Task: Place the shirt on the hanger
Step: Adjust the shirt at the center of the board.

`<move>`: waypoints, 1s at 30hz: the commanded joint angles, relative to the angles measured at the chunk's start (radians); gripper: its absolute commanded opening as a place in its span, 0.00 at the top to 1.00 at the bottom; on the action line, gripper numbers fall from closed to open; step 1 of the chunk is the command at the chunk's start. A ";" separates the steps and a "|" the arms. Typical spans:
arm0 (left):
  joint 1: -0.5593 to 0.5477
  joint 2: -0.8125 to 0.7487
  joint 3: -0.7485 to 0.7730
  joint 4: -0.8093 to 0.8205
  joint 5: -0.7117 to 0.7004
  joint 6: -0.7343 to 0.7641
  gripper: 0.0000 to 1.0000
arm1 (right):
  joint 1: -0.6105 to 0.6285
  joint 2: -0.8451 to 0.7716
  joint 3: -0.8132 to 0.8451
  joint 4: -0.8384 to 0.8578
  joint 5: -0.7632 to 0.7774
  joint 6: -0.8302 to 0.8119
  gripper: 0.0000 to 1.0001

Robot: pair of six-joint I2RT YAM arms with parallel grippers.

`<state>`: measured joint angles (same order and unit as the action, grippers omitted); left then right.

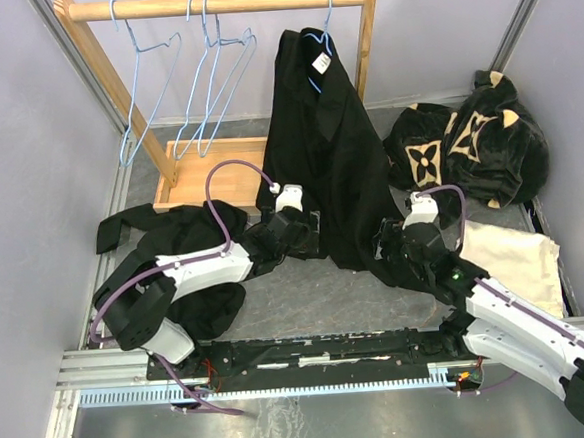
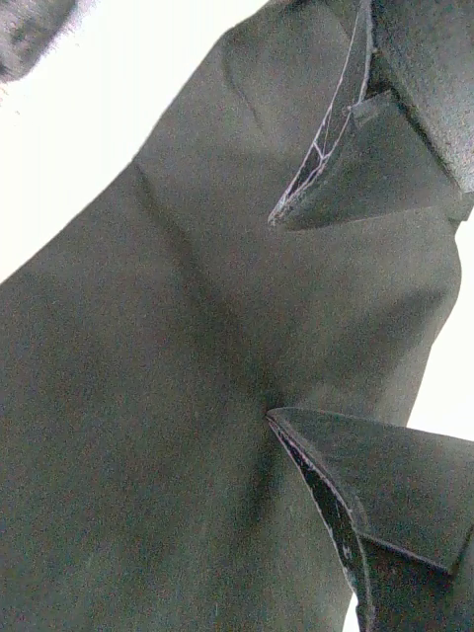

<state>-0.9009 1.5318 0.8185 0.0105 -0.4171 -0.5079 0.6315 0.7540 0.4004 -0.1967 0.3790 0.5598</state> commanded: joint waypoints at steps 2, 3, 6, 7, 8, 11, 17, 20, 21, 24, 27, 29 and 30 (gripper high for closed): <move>0.013 0.035 0.006 0.138 -0.037 -0.014 0.01 | -0.004 0.062 -0.079 0.227 0.063 0.122 0.21; 0.014 0.045 0.007 0.146 -0.033 -0.011 0.01 | -0.003 0.080 -0.086 0.242 0.083 0.133 0.21; 0.020 0.080 0.014 0.157 -0.019 -0.004 0.01 | -0.003 0.155 -0.089 0.304 0.104 0.140 0.22; 0.023 0.091 0.013 0.161 -0.015 -0.001 0.02 | -0.003 0.186 -0.087 0.334 0.096 0.128 0.22; 0.026 0.098 0.013 0.163 -0.013 0.000 0.02 | -0.004 0.214 -0.082 0.359 0.081 0.119 0.22; 0.036 0.122 0.003 0.178 0.000 0.000 0.05 | -0.004 0.307 -0.064 0.420 0.039 0.099 0.24; 0.046 0.162 -0.011 0.203 0.030 -0.009 0.13 | -0.004 0.463 -0.025 0.511 -0.015 0.088 0.38; 0.052 0.170 -0.019 0.217 0.065 -0.008 0.22 | -0.004 0.556 0.002 0.552 -0.066 0.104 0.47; 0.055 0.170 -0.027 0.225 0.080 -0.005 0.27 | -0.003 0.587 0.009 0.571 -0.092 0.116 0.49; 0.063 0.175 -0.042 0.242 0.125 -0.002 0.49 | -0.003 0.678 0.025 0.635 -0.168 0.157 0.53; 0.071 0.187 -0.051 0.265 0.185 0.008 0.60 | -0.002 0.760 0.056 0.664 -0.214 0.201 0.58; 0.072 0.193 -0.058 0.285 0.235 0.019 0.67 | -0.001 0.797 0.081 0.681 -0.239 0.226 0.60; 0.072 0.195 -0.060 0.292 0.260 0.025 0.71 | -0.001 0.818 0.094 0.689 -0.251 0.239 0.60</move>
<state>-0.8318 1.7039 0.7757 0.2264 -0.2752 -0.5064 0.6289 1.5021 0.4507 0.4397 0.2253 0.7307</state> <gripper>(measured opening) 0.354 0.408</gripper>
